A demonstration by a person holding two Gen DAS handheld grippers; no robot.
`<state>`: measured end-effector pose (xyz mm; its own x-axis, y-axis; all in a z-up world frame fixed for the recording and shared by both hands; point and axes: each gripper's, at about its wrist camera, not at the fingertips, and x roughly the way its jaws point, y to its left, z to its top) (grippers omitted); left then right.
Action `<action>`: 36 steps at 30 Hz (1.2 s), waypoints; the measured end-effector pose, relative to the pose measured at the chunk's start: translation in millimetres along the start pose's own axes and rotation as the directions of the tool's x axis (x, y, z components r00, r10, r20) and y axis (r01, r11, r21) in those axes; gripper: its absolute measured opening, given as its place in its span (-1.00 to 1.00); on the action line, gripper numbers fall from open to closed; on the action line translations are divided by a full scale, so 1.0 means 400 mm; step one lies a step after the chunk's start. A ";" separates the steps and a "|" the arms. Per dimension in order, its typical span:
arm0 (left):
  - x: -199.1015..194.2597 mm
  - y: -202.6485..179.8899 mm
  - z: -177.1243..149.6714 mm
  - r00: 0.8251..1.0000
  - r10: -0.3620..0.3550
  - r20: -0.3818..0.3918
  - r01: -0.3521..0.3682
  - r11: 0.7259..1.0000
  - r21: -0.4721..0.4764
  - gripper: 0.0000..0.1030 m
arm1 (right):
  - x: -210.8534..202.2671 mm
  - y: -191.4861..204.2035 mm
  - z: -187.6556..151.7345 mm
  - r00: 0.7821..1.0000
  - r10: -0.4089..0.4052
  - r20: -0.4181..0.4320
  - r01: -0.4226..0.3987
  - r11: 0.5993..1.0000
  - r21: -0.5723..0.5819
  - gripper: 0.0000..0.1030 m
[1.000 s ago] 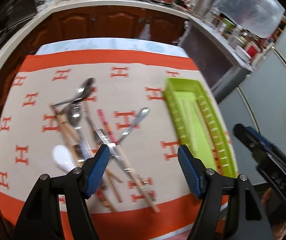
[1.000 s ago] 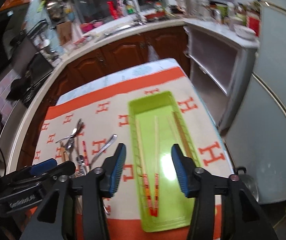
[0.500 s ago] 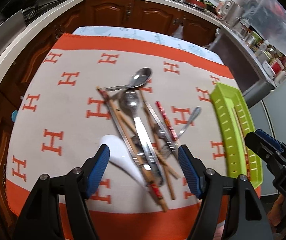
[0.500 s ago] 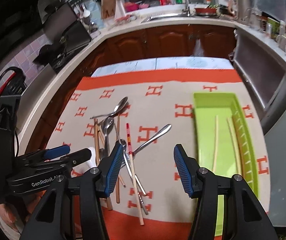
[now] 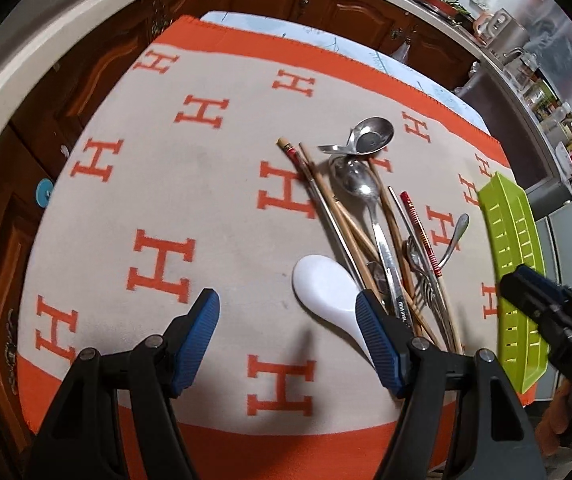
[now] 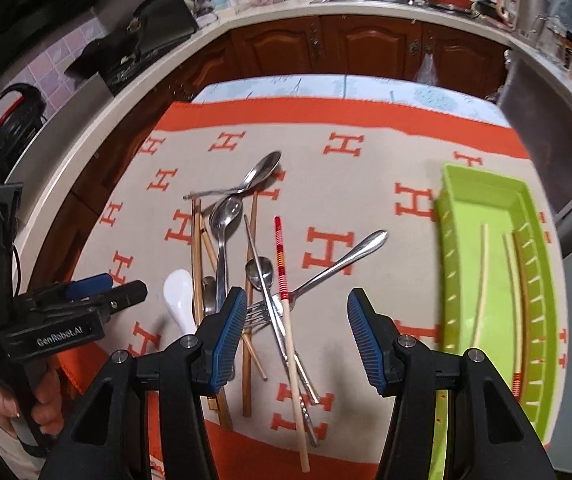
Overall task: Organize utensils
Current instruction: 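Return the right gripper to the utensil pile, then grasp a metal spoon from the pile with the right gripper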
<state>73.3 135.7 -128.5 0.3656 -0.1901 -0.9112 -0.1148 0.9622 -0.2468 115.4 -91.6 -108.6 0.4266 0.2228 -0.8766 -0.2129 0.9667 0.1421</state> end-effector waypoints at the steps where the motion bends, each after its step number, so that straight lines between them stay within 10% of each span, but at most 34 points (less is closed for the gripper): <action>1: 0.005 0.004 0.001 1.000 -0.010 -0.006 0.010 1.000 -0.001 0.31 | 0.016 0.003 0.001 1.000 0.008 -0.013 -0.008 1.000 -0.003 0.03; 8: 0.036 -0.007 0.016 0.998 -0.056 -0.037 0.056 0.998 0.021 -0.11 | 0.116 0.047 0.005 0.991 0.088 -0.099 -0.093 0.995 -0.038 -0.32; 36: 0.057 0.026 0.016 0.995 -0.079 -0.056 0.079 0.997 0.001 -0.13 | 0.372 0.128 0.159 0.925 0.327 -0.191 -0.331 0.943 0.012 -0.87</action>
<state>86.2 142.4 -149.7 0.3216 -0.2759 -0.9058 -0.0849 0.9444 -0.3178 223.9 -1.0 -202.7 0.1569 0.4985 -0.8526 -0.3316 0.8397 0.4300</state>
